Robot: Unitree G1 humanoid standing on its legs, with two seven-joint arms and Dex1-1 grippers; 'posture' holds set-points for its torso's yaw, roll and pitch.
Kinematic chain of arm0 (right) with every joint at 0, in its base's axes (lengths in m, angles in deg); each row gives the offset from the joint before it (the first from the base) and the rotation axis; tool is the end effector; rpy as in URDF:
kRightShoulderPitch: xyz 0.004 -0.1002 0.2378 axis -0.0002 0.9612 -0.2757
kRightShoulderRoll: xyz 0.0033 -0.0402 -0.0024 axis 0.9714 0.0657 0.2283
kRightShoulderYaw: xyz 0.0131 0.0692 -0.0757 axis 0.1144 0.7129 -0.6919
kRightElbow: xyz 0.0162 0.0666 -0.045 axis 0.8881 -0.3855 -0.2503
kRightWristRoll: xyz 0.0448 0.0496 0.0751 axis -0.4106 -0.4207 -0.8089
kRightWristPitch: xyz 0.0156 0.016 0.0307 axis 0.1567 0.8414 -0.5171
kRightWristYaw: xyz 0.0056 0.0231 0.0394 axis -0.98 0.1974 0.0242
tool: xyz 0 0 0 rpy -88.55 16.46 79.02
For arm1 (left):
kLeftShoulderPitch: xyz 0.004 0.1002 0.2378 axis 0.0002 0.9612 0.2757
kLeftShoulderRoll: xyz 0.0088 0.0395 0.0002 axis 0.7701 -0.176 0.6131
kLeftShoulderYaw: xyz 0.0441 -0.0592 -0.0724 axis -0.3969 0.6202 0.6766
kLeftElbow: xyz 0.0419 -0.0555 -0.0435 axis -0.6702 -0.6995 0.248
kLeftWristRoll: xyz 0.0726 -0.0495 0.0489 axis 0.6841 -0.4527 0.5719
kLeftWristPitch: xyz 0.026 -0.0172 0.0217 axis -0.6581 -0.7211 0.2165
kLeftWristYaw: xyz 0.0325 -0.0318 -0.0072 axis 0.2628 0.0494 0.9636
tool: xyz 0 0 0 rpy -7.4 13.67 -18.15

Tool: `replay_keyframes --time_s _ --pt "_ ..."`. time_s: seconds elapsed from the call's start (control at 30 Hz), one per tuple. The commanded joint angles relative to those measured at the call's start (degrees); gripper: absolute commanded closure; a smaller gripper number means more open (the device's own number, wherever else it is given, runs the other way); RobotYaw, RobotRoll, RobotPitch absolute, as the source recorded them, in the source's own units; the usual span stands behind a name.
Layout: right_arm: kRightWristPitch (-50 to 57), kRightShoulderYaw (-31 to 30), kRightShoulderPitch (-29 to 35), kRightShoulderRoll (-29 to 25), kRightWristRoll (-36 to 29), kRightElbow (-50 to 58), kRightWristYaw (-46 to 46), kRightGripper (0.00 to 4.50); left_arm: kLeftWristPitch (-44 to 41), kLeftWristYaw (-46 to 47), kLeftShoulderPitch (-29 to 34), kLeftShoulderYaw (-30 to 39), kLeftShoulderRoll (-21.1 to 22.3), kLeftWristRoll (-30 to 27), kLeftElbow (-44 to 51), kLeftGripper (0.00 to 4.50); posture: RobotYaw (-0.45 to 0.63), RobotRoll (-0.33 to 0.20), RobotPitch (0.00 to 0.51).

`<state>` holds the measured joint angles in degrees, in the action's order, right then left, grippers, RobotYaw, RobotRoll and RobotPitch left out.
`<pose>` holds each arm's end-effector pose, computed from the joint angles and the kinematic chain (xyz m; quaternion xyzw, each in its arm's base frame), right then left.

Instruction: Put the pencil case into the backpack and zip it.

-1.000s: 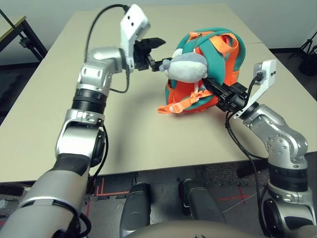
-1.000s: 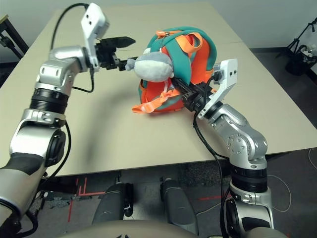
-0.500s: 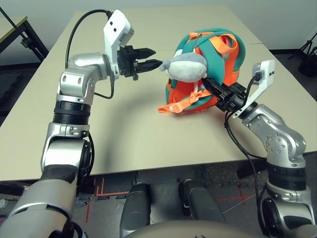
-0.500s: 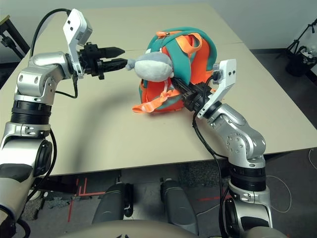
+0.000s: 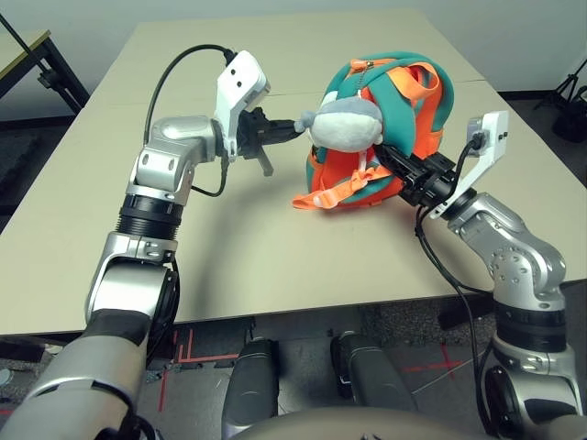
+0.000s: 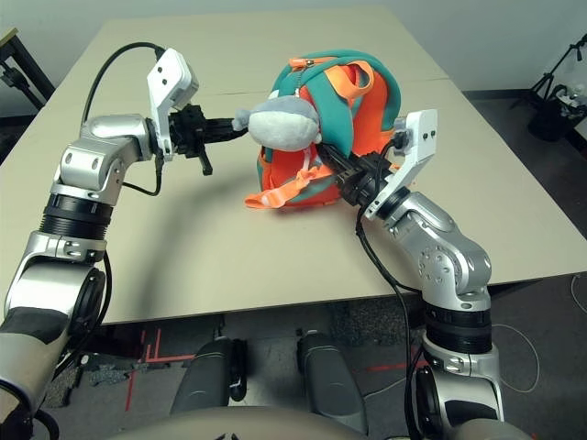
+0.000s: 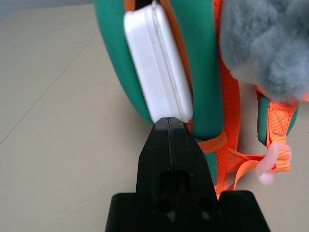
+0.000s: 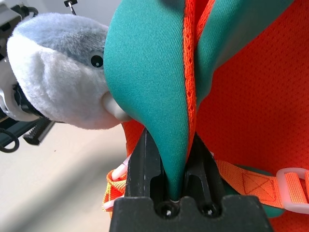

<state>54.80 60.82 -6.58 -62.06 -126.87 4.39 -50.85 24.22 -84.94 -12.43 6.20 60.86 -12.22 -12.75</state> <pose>0.2456 -0.1879 0.1596 0.1529 -0.0390 0.3372 0.9281 0.3380 0.1747 0.2148 0.1758 0.0237 -0.5101 0.8416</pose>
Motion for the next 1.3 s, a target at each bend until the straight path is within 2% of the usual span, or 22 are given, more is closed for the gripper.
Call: replay_keyframes --time_s 0.03,0.53,0.73,0.97,1.2,1.3 --pt "-0.3 -0.9 -0.2 0.6 -0.7 1.7 0.3 4.39 1.7 0.7 -0.2 -0.5 -1.1 0.9 -2.9 4.5 -0.19 0.0 0.101" --pt "-0.2 -1.0 0.2 1.0 -0.9 2.6 -0.1 4.39 10.4 6.3 -6.8 1.6 -10.1 1.2 -16.6 4.5 -0.21 0.0 0.101" --pt "-0.3 -1.2 0.6 1.3 -0.8 3.1 -0.6 4.39 12.5 7.3 -7.0 2.7 -13.5 0.9 -19.4 4.5 -0.22 0.0 0.097" --pt "-0.5 -1.3 0.3 1.1 -0.5 2.5 -0.3 4.39 11.4 6.6 -4.9 6.9 -10.3 -1.9 -15.1 4.5 -0.2 0.0 0.094" --pt "-0.7 -2.5 -0.4 0.8 0.2 0.9 1.0 4.39 4.9 5.2 1.5 10.6 -5.0 -6.9 -2.8 4.5 -0.17 0.0 0.093" --pt "-1.4 -3.3 -0.7 0.5 1.1 -0.4 2.1 4.39 -0.8 3.8 6.3 11.3 -1.4 -9.9 5.6 3.49 -0.15 0.0 0.091"
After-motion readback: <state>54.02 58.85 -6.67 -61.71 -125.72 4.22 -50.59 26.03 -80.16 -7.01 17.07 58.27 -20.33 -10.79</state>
